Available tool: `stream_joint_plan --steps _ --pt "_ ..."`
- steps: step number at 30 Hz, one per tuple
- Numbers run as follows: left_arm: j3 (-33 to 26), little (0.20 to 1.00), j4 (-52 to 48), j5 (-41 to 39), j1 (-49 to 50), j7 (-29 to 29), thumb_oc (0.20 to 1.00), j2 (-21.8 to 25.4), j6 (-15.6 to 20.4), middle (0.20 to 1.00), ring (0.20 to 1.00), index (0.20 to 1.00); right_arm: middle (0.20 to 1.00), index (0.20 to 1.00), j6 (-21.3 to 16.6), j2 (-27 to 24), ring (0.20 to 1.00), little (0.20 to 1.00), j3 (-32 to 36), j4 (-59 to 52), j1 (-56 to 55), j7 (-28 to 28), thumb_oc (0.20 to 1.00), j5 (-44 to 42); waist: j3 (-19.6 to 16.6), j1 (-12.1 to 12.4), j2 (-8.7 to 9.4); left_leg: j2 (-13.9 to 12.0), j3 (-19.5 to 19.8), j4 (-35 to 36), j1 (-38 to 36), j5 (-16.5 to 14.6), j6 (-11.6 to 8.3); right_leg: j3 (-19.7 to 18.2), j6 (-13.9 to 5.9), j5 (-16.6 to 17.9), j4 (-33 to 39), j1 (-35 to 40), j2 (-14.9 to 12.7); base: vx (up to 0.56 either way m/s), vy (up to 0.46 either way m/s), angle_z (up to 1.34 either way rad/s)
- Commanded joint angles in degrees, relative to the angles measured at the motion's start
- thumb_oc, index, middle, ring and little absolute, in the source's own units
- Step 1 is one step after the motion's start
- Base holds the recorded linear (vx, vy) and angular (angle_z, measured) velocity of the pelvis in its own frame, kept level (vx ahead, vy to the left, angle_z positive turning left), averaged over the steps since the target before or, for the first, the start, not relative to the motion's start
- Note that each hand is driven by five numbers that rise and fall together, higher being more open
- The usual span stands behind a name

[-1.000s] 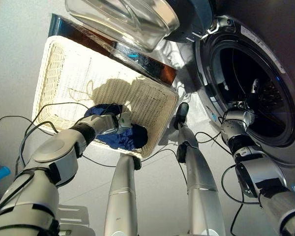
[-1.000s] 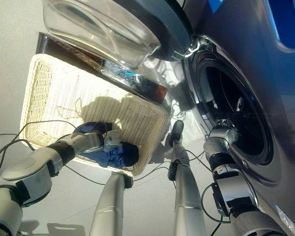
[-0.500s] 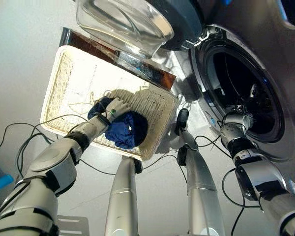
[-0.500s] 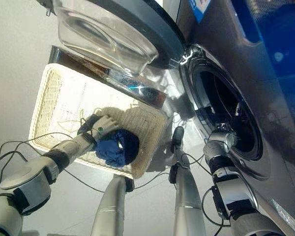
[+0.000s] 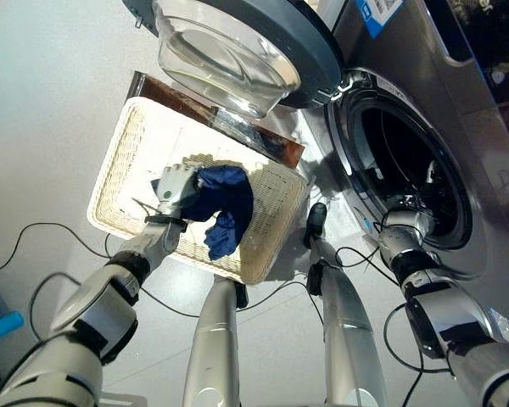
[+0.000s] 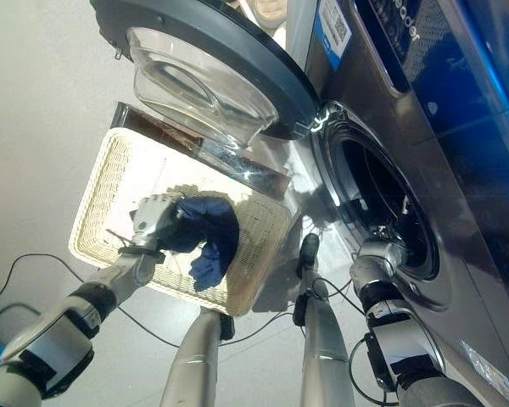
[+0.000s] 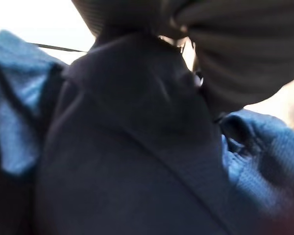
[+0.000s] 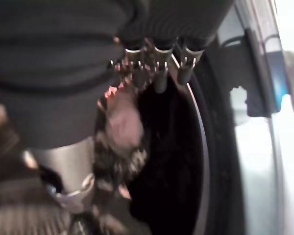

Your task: Put the clothes into the washing machine.

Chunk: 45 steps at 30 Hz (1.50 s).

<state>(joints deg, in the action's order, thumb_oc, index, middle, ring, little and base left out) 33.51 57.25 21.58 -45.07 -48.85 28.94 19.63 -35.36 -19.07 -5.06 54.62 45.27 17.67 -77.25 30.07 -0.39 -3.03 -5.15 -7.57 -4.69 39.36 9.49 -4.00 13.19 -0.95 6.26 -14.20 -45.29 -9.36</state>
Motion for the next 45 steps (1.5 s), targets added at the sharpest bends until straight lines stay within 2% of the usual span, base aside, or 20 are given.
stream_joint_plan --steps 1,3,6,7,9,11,13,14,17,22,23,27,31,33,36,40,42,45 --pt "-2.82 0.2 -2.51 -0.78 -0.74 -0.72 0.2 -1.52 2.67 0.2 0.2 0.2 1.0 1.0 -0.06 -0.79 1.0 1.0 -0.4 -4.41 -1.45 0.66 1.0 8.06 -0.28 1.45 -0.97 -0.08 -1.33 -0.92 1.11 -1.2 -2.74 1.95 -6.22 -2.7 -4.48 1.31 -1.19 0.0 0.0 0.0" --pt "-4.13 0.2 -5.14 -1.09 1.67 0.68 0.2 -2.27 2.82 0.2 0.2 0.2 1.0 1.0 2.02 0.14 1.0 1.0 -3.06 -8.21 -4.49 -6.45 1.0 13.86 -0.28 1.19 -0.67 -0.02 -1.34 -0.97 0.01 -1.82 -2.47 1.84 -6.09 -3.55 -5.24 1.88 -1.03 0.0 0.0 0.0" --pt "-4.97 0.2 -6.55 -1.66 2.67 1.17 0.2 -2.09 3.6 0.2 0.2 0.2 1.0 1.0 3.13 -0.09 1.0 1.0 -5.88 -10.81 -6.39 -11.58 1.0 19.09 -0.28 0.9 -0.42 -0.06 -1.47 -0.94 -0.16 -1.76 -2.4 1.78 -6.04 -3.61 -5.26 1.94 -0.92 0.0 0.0 0.0" --pt "-5.66 0.2 -7.77 -1.51 3.62 1.46 0.2 -1.91 4.46 0.2 0.2 0.2 1.0 1.0 3.57 -0.74 1.0 1.0 -9.02 -13.11 -7.86 -15.09 1.0 27.03 -0.28 0.77 -0.22 -0.12 -1.55 -1.06 -0.08 -1.7 -2.33 1.8 -6.05 -3.63 -5.3 1.89 -0.88 0.0 0.0 0.0" --pt "-6.14 0.2 -8.68 -1.31 4.28 1.5 0.2 -1.74 4.97 0.2 0.2 0.2 1.0 1.0 3.3 -1.73 1.0 1.0 -11.45 -14.52 -8.71 -16.43 1.0 33.9 -0.28 0.65 -0.02 -0.17 -1.6 -1.22 -0.06 -1.71 -2.31 1.83 -6.09 -3.65 -5.32 1.91 -0.94 0.0 0.0 0.0" --pt "-6.74 0.2 -10.36 -0.84 5.06 0.57 0.2 -1.26 7.06 0.2 0.2 0.2 1.0 1.0 4.03 -4.79 1.0 1.0 -16.62 -16.23 -9.0 -15.99 1.0 48.75 -0.28 0.72 0.23 -0.26 -1.74 -1.78 0.09 -1.81 -2.28 2.07 -6.27 -3.73 -5.63 1.84 -1.16 0.0 -0.016 0.01" --pt "-7.01 0.2 -10.79 -0.24 5.03 0.09 0.2 -0.64 9.66 0.2 0.2 0.2 1.0 1.0 4.01 -7.03 1.0 1.0 -19.07 -15.03 -8.1 -16.21 1.0 53.97 -0.28 1.02 0.31 -0.34 -1.71 -2.36 0.26 -2.01 -2.29 2.46 -6.39 -3.91 -5.99 1.83 -1.47 0.01 -0.019 0.01" --pt "-7.07 0.2 -10.76 -0.25 4.81 0.1 0.2 -0.61 9.67 0.2 0.2 0.2 1.0 1.0 4.01 -7.05 1.0 1.0 -19.04 -14.99 -7.86 -16.2 1.0 53.98 -0.28 1.03 0.27 -0.38 -1.67 -2.41 0.62 -1.85 -2.26 2.5 -6.33 -3.67 -5.88 1.56 -1.41 0.0 0.0 0.0" --pt "-6.31 0.2 -11.53 -0.09 4.84 0.14 0.2 -0.3 15.09 0.2 0.2 0.2 1.0 1.0 2.92 -9.69 1.0 1.0 -23.58 -12.89 -5.33 -17.26 1.0 59.6 -0.28 1.67 0.26 -0.24 -1.15 -3.13 0.82 -2.27 -2.25 2.93 -6.5 -4.0 -6.04 1.85 -1.79 0.0 -0.029 0.02" --pt "-4.28 0.2 -14.64 -0.25 4.16 0.95 0.2 0.34 18.03 0.2 0.2 0.2 1.0 1.0 3.74 -10.51 1.0 1.0 -26.3 -13.04 -2.64 -21.02 1.0 59.2 -0.28 2.25 -0.05 0.02 -0.66 -3.6 1.29 -2.52 -2.26 3.24 -6.61 -4.08 -6.21 1.68 -2.09 0.0 -0.036 0.03" --pt "-3.3 0.2 -17.22 -1.46 3.95 2.95 0.2 1.02 20.12 0.2 0.2 0.2 1.0 1.0 5.69 -11.2 1.0 1.0 -27.4 -13.09 -0.89 -23.6 1.0 58.09 -0.28 2.74 -0.25 0.16 -0.34 -3.91 1.37 -2.65 -2.33 3.57 -6.72 -4.1 -6.38 1.77 -2.45 0.0 -0.032 0.08" --pt "-1.98 0.2 -19.73 -3.28 3.56 5.31 0.2 1.85 22.42 0.2 0.2 0.2 1.0 1.0 6.94 -11.78 1.0 1.0 -28.85 -12.93 0.51 -23.98 1.0 57.19 -0.28 3.19 -0.5 0.17 -0.21 -3.95 1.31 -2.55 -2.31 3.94 -6.72 -4.03 -6.39 1.97 -2.78 0.0 -0.008 0.02" --pt "0.22 0.2 -24.79 -8.69 3.19 12.6 0.2 2.76 25.5 0.2 0.2 0.2 1.0 1.0 8.77 -11.72 1.0 1.0 -29.23 -12.24 2.67 -25.61 1.0 56.53 -0.28 3.76 -1.04 0.56 0.16 -4.25 1.18 -2.8 -2.15 4.08 -6.76 -4.0 -6.65 2.17 -3.03 0.0 -0.011 0.02" --pt "0.43 0.2 -25.47 -9.73 3.08 13.93 0.2 2.84 25.7 0.2 0.2 0.2 1.0 1.0 9.13 -11.67 1.0 1.0 -29.31 -12.22 2.95 -25.85 1.0 56.37 -0.28 3.82 -1.11 0.58 0.17 -4.23 1.18 -2.79 -2.14 4.09 -6.76 -3.99 -6.67 2.16 -3.06 0.0 -0.005 0.06" --pt "1.14 0.2 -28.76 -16.36 2.92 21.52 0.2 2.93 27.07 0.2 0.2 0.2 1.0 1.0 10.87 -11.25 1.0 1.0 -29.55 -11.94 3.98 -26.58 1.0 56.52 -0.28 4.02 -1.51 0.81 0.37 -4.48 1.23 -2.92 -2.07 3.99 -6.75 -3.89 -6.82 2.08 -3.22 0.0 -0.009 0.11" --pt "1.09 0.2 -31.12 -23.38 3.18 27.86 0.2 2.85 28.44 0.2 0.2 0.2 1.0 1.0 12.12 -11.13 1.0 1.0 -29.7 -11.25 4.68 -27.75 1.0 57.63 -0.28 4.23 -1.78 1.0 0.49 -4.37 1.16 -2.95 -1.94 3.93 -6.74 -3.79 -6.68 2.1 -3.27 -0.01 -0.009 0.08" --pt "0.26 0.2 -34.19 -30.17 3.68 33.76 0.2 1.53 29.01 0.2 0.2 0.2 1.0 1.0 12.97 -10.54 1.0 1.0 -30.16 -9.52 5.6 -29.45 1.0 59.41 -0.28 4.61 -2.1 1.29 0.73 -4.35 1.15 -3.0 -1.73 4.04 -6.72 -3.68 -6.61 2.14 -3.42 -0.01 -0.006 0.02" --pt "-0.1 0.2 -35.69 -33.3 3.95 36.75 0.2 0.67 29.08 0.2 0.2 0.2 1.0 1.0 13.03 -10.1 1.0 1.0 -30.53 -8.72 5.99 -30.0 1.0 60.09 -0.28 4.82 -2.22 1.41 0.91 -4.33 1.14 -2.93 -1.61 4.09 -6.74 -3.51 -6.63 2.13 -3.52 0.0 0.0 0.0"
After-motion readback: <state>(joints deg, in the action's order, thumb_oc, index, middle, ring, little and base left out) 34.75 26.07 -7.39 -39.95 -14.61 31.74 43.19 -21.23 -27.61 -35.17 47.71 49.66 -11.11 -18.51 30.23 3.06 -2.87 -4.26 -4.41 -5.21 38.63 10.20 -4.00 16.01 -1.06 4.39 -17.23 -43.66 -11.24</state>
